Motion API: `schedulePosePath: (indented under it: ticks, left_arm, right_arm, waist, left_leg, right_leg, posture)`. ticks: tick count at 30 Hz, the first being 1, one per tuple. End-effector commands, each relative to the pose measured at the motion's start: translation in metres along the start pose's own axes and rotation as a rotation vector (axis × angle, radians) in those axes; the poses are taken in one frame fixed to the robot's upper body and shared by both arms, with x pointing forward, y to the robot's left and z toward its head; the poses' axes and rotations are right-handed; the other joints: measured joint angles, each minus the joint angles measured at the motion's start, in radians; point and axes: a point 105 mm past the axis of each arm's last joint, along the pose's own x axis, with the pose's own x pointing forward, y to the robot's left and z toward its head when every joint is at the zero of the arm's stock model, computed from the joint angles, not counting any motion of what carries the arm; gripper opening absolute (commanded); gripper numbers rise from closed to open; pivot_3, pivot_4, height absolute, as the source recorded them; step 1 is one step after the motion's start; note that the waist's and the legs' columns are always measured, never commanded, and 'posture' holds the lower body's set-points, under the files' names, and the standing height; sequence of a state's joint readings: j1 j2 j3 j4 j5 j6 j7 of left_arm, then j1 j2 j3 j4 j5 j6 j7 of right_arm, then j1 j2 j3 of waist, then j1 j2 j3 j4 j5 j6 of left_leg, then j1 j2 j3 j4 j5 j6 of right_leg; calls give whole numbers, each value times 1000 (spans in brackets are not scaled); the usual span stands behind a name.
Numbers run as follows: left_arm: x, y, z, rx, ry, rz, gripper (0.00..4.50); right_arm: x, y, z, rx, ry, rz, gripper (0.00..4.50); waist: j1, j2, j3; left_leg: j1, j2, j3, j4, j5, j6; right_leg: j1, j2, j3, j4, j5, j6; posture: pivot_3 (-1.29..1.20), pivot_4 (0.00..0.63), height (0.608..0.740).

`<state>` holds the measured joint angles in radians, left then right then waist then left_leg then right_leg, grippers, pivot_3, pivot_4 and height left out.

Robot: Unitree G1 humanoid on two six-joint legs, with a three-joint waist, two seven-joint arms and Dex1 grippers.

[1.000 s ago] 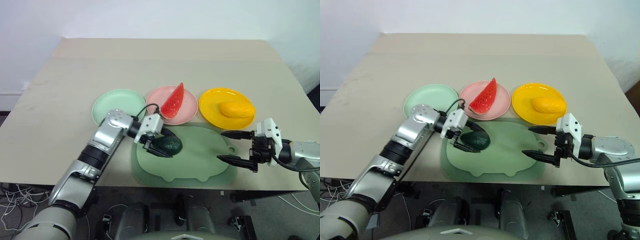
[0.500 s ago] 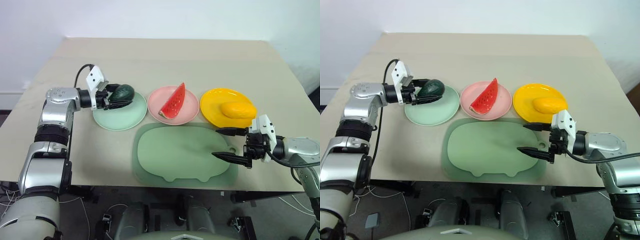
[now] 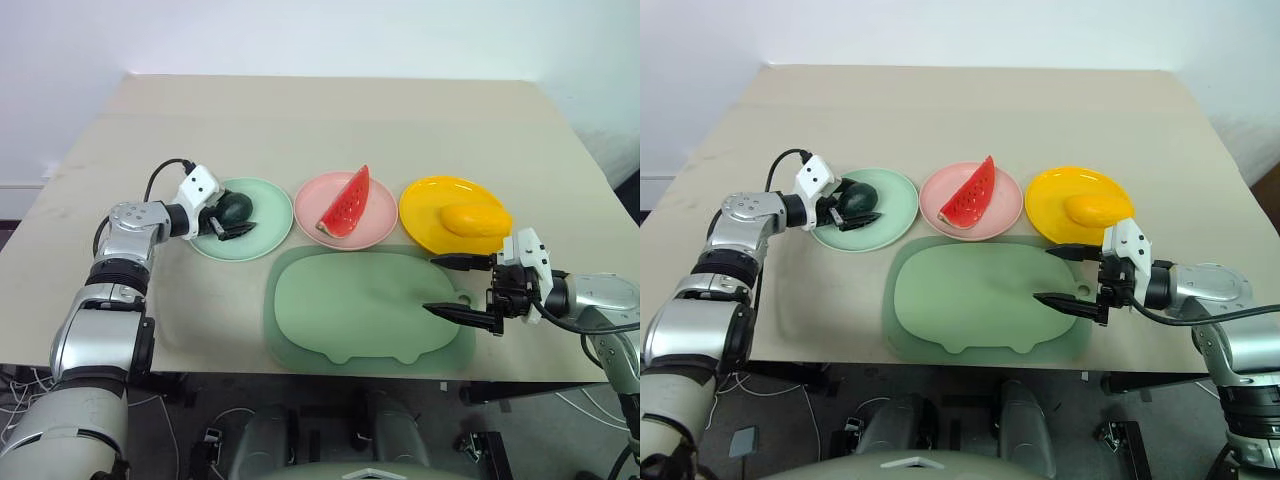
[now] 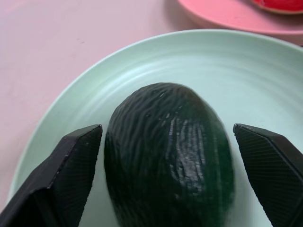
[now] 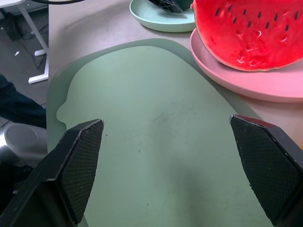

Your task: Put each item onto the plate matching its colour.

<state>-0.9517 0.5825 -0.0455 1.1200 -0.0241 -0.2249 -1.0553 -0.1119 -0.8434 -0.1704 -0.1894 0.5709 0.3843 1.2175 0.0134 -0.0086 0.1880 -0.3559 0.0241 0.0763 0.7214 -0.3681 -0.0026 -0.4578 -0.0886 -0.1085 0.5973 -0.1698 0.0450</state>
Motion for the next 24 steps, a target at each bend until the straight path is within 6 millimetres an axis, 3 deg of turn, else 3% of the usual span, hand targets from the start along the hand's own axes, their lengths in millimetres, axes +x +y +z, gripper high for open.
schedulePosePath:
  ticks: [1, 7, 11, 15, 16, 22, 24]
  left_arm:
    - [-11, 14, 26, 44, -107, 44, 4479]
    - [-53, 29, 48, 87, -208, 73, 4479]
    - [-106, 22, 64, 167, -333, 99, 4479]
    - [-162, -2, 49, 89, -402, 90, 4479]
    - [-173, -6, 38, 76, -379, 115, 4479]
    - [-218, -40, -20, -43, -303, 224, 4479]
    - [-226, -49, -31, -73, -299, 256, 4479]
  right_arm:
    - [-2, 1, 7, -35, -22, -5, 4500]
    - [-7, -1, 8, -31, -14, -5, 4500]
    - [-13, -6, 8, -33, 0, -18, 4500]
    - [-24, -12, 5, -25, 9, -74, 4500]
    - [-28, -14, 4, -28, 10, -96, 4500]
    - [-50, -21, 1, -36, 9, -204, 4500]
    - [-59, -25, 0, -44, 8, -252, 4500]
  waist:
    - [0, 0, 0]
    - [-3, 0, 0]
    - [-10, 0, 0]
    - [-10, 0, 0]
    - [-8, 0, 0]
    - [5, 0, 0]
    - [5, 0, 0]
  left_leg:
    - [0, 0, 0, 0, 0, 0]
    - [0, 1, 0, 0, 0, 0]
    - [1, 2, 1, -1, 0, 0]
    - [0, 5, 1, -1, 0, -1]
    - [1, 5, 2, -1, 0, -1]
    - [1, 4, 1, -1, -2, 4]
    - [1, 5, 2, -1, -2, 4]
  right_leg:
    - [0, 0, 0, 0, 0, 0]
    - [-1, 0, 0, 0, 0, 0]
    - [-1, 0, 1, 0, 0, 0]
    - [-2, 0, 2, 0, 0, 0]
    - [-2, 0, 2, 0, 0, 0]
    - [-1, -1, 2, -1, 0, -1]
    - [-2, -1, 2, -2, 0, -1]
  posture:
    - [0, 150, 736]
    - [0, 150, 736]
    - [0, 150, 736]
    - [0, 150, 736]
    - [0, 150, 736]
    - [0, 150, 736]
    - [0, 150, 736]
